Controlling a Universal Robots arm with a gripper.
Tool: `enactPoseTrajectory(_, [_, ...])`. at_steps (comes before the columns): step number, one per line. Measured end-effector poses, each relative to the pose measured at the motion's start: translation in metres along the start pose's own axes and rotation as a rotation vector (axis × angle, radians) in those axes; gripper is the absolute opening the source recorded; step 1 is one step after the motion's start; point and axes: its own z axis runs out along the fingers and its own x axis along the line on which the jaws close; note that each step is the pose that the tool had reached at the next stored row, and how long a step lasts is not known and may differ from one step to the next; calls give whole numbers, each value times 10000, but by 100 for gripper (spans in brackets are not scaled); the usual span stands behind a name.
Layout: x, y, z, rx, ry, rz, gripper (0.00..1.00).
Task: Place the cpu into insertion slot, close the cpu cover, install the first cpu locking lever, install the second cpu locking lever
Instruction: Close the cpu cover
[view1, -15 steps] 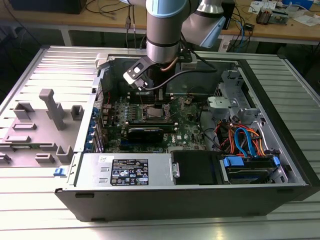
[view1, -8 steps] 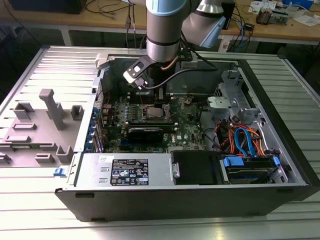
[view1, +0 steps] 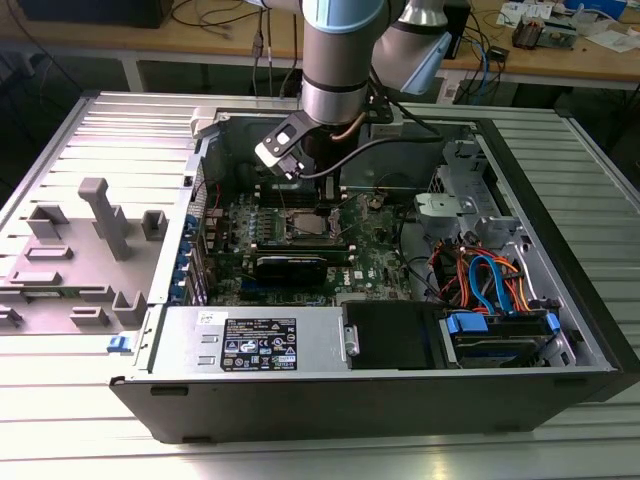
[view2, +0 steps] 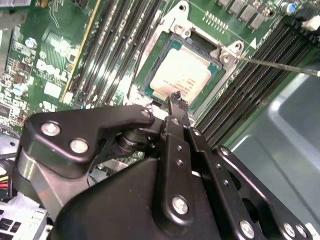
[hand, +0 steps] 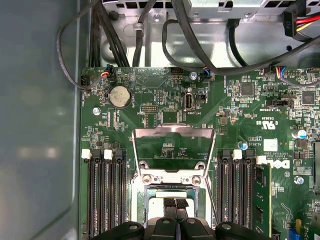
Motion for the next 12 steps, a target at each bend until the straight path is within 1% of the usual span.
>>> enactPoseTrajectory(5, [1, 1, 0, -1, 1, -1, 11])
enactPoseTrajectory(7, [1, 1, -12, -1, 1, 0, 11])
enactPoseTrajectory(10, [1, 1, -56, 0, 0, 0, 11])
enactPoseTrajectory(12, [2, 1, -113, -1, 2, 0, 11])
